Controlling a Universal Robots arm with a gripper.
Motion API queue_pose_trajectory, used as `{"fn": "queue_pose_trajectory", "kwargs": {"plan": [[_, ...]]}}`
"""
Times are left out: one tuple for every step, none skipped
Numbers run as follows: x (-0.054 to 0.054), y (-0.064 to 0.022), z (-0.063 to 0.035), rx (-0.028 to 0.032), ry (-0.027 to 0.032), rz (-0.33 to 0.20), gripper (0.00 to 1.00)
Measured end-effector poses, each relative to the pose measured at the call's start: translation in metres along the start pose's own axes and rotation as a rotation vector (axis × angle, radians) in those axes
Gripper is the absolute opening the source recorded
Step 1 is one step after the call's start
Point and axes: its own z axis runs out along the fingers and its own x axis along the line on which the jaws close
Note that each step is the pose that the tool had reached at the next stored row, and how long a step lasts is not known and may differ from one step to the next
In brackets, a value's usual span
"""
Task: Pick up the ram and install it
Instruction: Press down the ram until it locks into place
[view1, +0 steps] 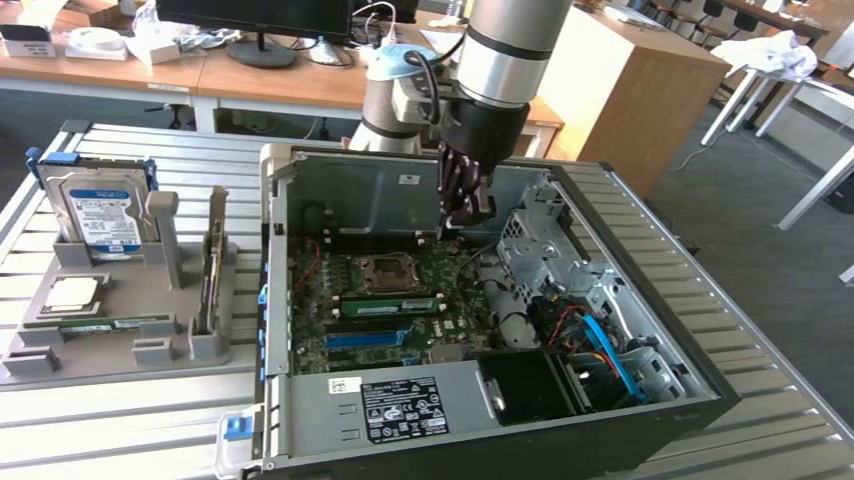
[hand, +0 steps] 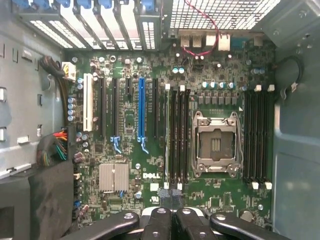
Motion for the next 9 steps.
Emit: {"fn": "queue_pose_trajectory", "kwargs": {"plan": [[0.000,-0.0011,0.0000,0.0000,0.0000,0.000,0.10],[0.000,-0.0022,0.0000,0.0000,0.0001,0.000,0.10],[0.000,-0.0033,0.0000,0.0000,0.0000,0.000,0.10],[0.000,-0.0044,0.0000,0.0000,0.0000,0.000,0.10],[0.000,-0.0055,0.0000,0.0000,0.0000,0.000,0.10],[0.000,-0.0067,0.0000,0.0000,0.0001,0.000,0.10],[0.000,-0.0081,0.0001,0.0000,0.0000,0.000,0.10],[0.000,-0.0097,0.0001,0.0000,0.0000,0.000,0.10],[0.000,-0.0113,0.0001,0.0000,0.0000,0.000,0.10]]}}
